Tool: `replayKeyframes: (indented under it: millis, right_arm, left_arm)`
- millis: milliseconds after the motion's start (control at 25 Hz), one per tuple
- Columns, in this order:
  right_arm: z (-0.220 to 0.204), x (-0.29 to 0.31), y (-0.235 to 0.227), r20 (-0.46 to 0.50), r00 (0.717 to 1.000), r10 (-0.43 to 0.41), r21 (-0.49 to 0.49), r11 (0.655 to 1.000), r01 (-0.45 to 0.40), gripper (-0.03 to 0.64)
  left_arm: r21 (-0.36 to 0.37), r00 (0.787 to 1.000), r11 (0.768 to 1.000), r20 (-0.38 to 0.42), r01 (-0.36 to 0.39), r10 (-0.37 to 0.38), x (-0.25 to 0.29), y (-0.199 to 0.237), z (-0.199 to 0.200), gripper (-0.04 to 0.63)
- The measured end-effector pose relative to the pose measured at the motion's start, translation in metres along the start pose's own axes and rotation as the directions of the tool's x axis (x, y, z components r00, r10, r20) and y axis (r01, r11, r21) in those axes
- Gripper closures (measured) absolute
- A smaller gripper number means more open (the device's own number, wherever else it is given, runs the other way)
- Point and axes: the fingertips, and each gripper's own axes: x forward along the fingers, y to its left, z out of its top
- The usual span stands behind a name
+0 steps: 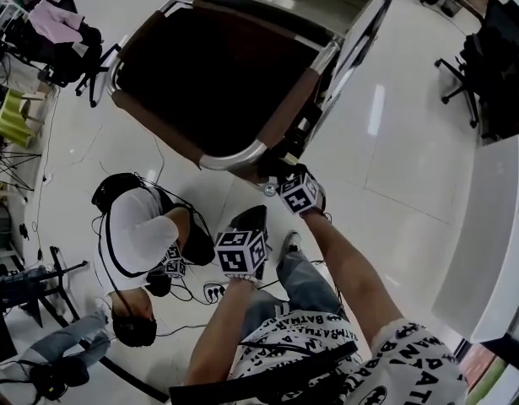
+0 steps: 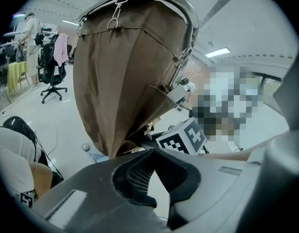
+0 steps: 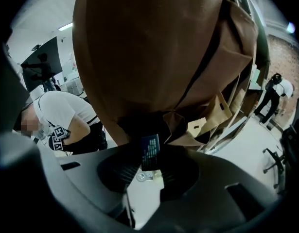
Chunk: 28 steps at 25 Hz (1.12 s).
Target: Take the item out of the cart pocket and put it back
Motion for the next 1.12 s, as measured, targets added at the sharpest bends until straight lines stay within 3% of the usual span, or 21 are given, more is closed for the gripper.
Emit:
replayKeyframes:
  millis: [80, 160, 360, 480, 520, 640, 680, 880, 1120]
  right_arm:
    - [0.004, -0.008, -0.005, 0.019, 1.0, -0.02, 0.037, 0.999, 0.019, 0.429]
    - [0.015, -0.03, -0.009, 0.075, 0.996, -0.045, 0.103, 0.994, 0.037, 0.4]
    - [0.022, -0.098, -0.02, 0.176, 0.974, -0.142, 0.224, 0.969, 0.101, 0.4]
    - [0.012, -0.133, -0.013, 0.205, 0.965, -0.163, 0.309, 0.946, 0.094, 0.4]
    - [0.007, -0.145, -0.009, 0.211, 0.963, -0.164, 0.332, 0.939, 0.087, 0.412]
    - [0.001, -0.187, 0.011, 0.254, 0.948, -0.189, 0.379, 0.922, 0.083, 0.601]
    - [0.001, -0.201, 0.02, 0.271, 0.942, -0.197, 0.384, 0.92, 0.082, 0.616]
    - [0.005, -0.274, 0.067, 0.323, 0.911, -0.257, 0.397, 0.91, 0.116, 0.611]
    - [-0.017, -0.351, 0.141, 0.337, 0.889, -0.311, 0.428, 0.891, 0.15, 0.607]
  left_arm:
    - [0.013, 1.0, 1.0, 0.008, 0.016, -0.016, -0.003, -0.002, 0.008, 0.595]
    - [0.04, 0.999, 0.998, 0.01, 0.044, -0.044, -0.009, -0.005, 0.018, 0.595]
    - [0.161, 0.994, 0.981, -0.003, 0.111, -0.112, -0.026, -0.018, 0.041, 0.595]
    - [0.207, 0.989, 0.968, 0.004, 0.142, -0.146, -0.04, -0.027, 0.051, 0.595]
    - [0.225, 0.987, 0.962, 0.003, 0.155, -0.159, -0.044, -0.033, 0.051, 0.595]
    - [0.263, 0.98, 0.946, 0.014, 0.188, -0.199, -0.061, -0.049, 0.05, 0.595]
    - [0.268, 0.977, 0.943, 0.023, 0.197, -0.211, -0.069, -0.054, 0.049, 0.595]
    - [0.322, 0.957, 0.912, 0.05, 0.256, -0.286, -0.112, -0.078, 0.036, 0.595]
    - [0.346, 0.939, 0.887, 0.047, 0.306, -0.342, -0.175, -0.094, -0.009, 0.595]
